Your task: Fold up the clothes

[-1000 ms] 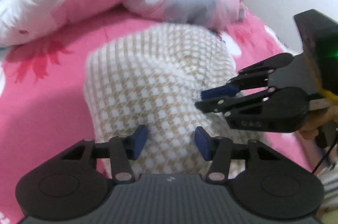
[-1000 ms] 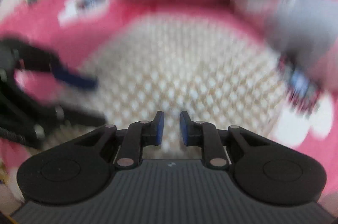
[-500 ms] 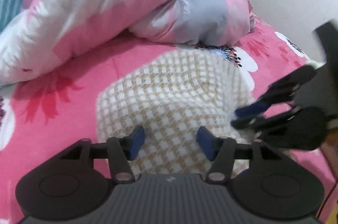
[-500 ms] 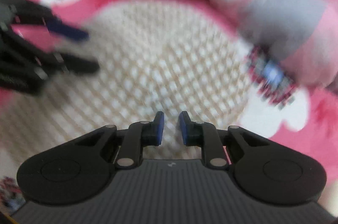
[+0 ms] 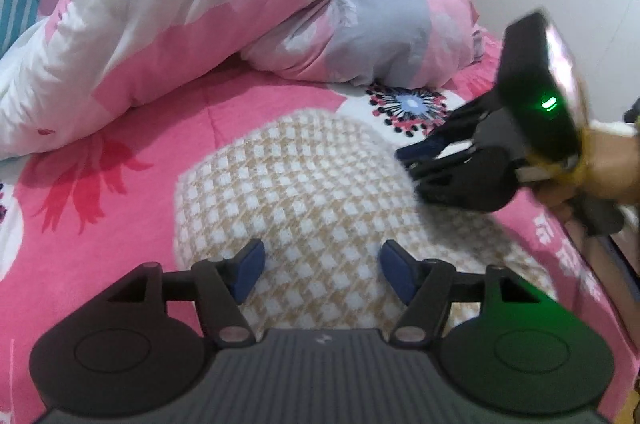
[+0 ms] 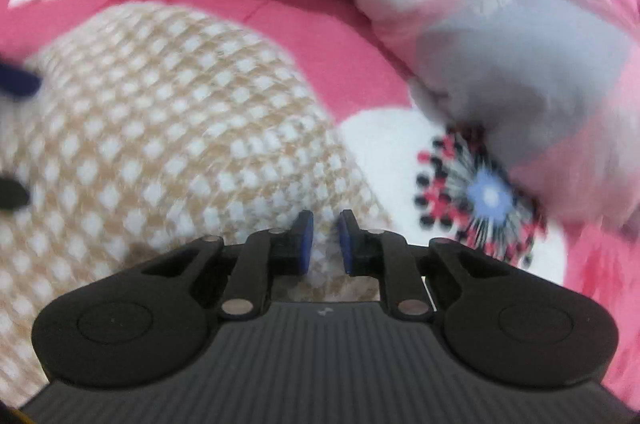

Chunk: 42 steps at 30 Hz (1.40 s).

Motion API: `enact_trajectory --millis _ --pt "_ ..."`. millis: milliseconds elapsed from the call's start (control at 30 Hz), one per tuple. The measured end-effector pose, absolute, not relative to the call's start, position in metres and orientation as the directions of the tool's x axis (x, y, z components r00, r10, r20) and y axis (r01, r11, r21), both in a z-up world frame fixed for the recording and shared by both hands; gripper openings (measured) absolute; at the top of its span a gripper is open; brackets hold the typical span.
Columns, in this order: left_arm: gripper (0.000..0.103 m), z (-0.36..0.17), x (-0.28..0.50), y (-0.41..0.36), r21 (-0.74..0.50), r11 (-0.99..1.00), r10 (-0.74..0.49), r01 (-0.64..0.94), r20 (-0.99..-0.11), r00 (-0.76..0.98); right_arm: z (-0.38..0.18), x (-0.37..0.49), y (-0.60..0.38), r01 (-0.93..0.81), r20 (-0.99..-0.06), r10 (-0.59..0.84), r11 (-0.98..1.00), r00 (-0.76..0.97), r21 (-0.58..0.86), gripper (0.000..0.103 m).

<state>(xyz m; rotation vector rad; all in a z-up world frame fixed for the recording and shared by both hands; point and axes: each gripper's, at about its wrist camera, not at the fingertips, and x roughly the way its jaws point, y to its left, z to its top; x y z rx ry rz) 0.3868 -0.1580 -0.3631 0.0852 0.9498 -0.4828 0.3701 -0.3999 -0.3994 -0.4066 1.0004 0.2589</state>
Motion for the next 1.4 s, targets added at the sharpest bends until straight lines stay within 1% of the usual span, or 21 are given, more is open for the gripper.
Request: enact_trajectory --millis 100,133,200,267,333,400,433,467,500,533,567,800,900,1000,1033,1067,1133,1200,1267,1333,1400 --pt "0.072 -0.363 0.387 -0.159 -0.145 0.898 -0.353 0.415 -0.801 0.484 -0.358 0.359 -0.416 -0.305 -0.854 -0.002 0.934 0.52 -0.188 0.016" --pt "0.072 -0.364 0.387 -0.158 -0.149 0.9 -0.353 0.409 -0.8 0.485 -0.342 0.35 -0.43 -0.233 -0.864 0.016 0.965 0.504 -0.119 0.016" --pt "0.072 -0.364 0.387 -0.157 -0.156 0.903 -0.355 0.399 -0.796 0.49 -0.322 0.325 -0.458 -0.093 -0.887 0.115 0.992 0.447 0.082 0.018" --pt "0.073 -0.365 0.387 -0.157 -0.157 0.906 -0.354 0.393 -0.792 0.497 -0.325 0.296 -0.466 -0.004 -0.896 0.214 0.973 0.39 0.231 0.026" --pt "0.074 -0.366 0.386 -0.158 -0.154 0.907 -0.351 0.392 -0.789 0.504 -0.336 0.265 -0.466 0.067 -0.89 0.307 0.935 0.336 0.348 0.039" --pt "0.074 -0.366 0.385 -0.159 -0.15 0.91 -0.347 0.387 -0.788 0.509 -0.347 0.238 -0.464 0.133 -0.873 0.39 0.888 0.294 0.441 0.043" --pt "0.074 -0.366 0.385 -0.159 -0.149 0.911 -0.345 0.385 -0.787 0.511 -0.352 0.238 -0.462 0.132 -0.869 0.396 0.884 0.296 0.448 0.043" --pt "0.074 -0.366 0.384 -0.16 -0.148 0.913 -0.342 0.381 -0.787 0.514 -0.357 0.239 -0.46 0.132 -0.866 0.402 0.881 0.298 0.454 0.043" --pt "0.074 -0.366 0.384 -0.161 -0.146 0.915 -0.338 0.376 -0.787 0.516 -0.362 0.239 -0.457 0.131 -0.862 0.407 0.878 0.301 0.46 0.037" --pt "0.074 -0.366 0.383 -0.163 -0.138 0.916 -0.332 0.376 -0.787 0.52 -0.366 0.24 -0.455 0.131 -0.859 0.413 0.875 0.303 0.467 0.016" --pt "0.074 -0.366 0.382 -0.165 -0.127 0.917 -0.324 0.377 -0.787 0.524 -0.371 0.24 -0.452 0.13 -0.855 0.419 0.871 0.305 0.473 0.013" --pt "0.072 -0.365 0.375 -0.184 -0.044 0.921 -0.272 0.387 -0.784 0.559 -0.329 0.221 -0.457 0.049 -0.856 0.317 0.929 0.408 0.367 0.01" --pt "0.08 -0.367 0.369 -0.195 0.005 0.916 -0.249 0.4 -0.776 0.58 -0.358 0.217 -0.442 -0.064 -0.888 0.241 0.97 0.391 0.235 0.01" --pt "0.084 -0.377 0.351 -0.213 0.124 0.894 -0.205 0.431 -0.743 0.638 -0.394 0.211 -0.418 -0.219 -0.903 0.163 0.973 0.398 0.079 0.013" --pt "0.084 -0.377 0.35 -0.213 0.127 0.895 -0.202 0.427 -0.739 0.642 -0.388 0.21 -0.413 -0.243 -0.904 0.141 0.969 0.403 0.043 0.015" --pt "0.084 -0.377 0.351 -0.211 0.114 0.901 -0.204 0.418 -0.739 0.642 -0.379 0.209 -0.412 -0.24 -0.909 0.116 0.971 0.401 0.018 0.022" --pt "0.085 -0.376 0.354 -0.208 0.091 0.91 -0.209 0.405 -0.742 0.637 -0.355 0.207 -0.413 -0.215 -0.907 0.083 0.977 0.413 -0.009 0.025" --pt "0.085 -0.375 0.356 -0.205 0.07 0.917 -0.215 0.393 -0.744 0.633 -0.324 0.203 -0.415 -0.213 -0.878 0.093 0.977 0.47 -0.011 0.025" --pt "0.085 -0.376 0.355 -0.204 0.067 0.918 -0.217 0.391 -0.74 0.636 -0.303 0.198 -0.404 -0.291 -0.828 0.123 0.955 0.547 -0.05 0.025" --pt "0.085 -0.377 0.354 -0.204 0.069 0.918 -0.217 0.391 -0.737 0.64 -0.306 0.198 -0.391 -0.399 -0.811 0.213 0.917 0.545 -0.027 0.023" --pt "0.085 -0.377 0.354 -0.204 0.068 0.916 -0.221 0.394 -0.736 0.64 -0.333 0.199 -0.381 -0.478 -0.84 0.247 0.878 0.484 -0.018 0.022"
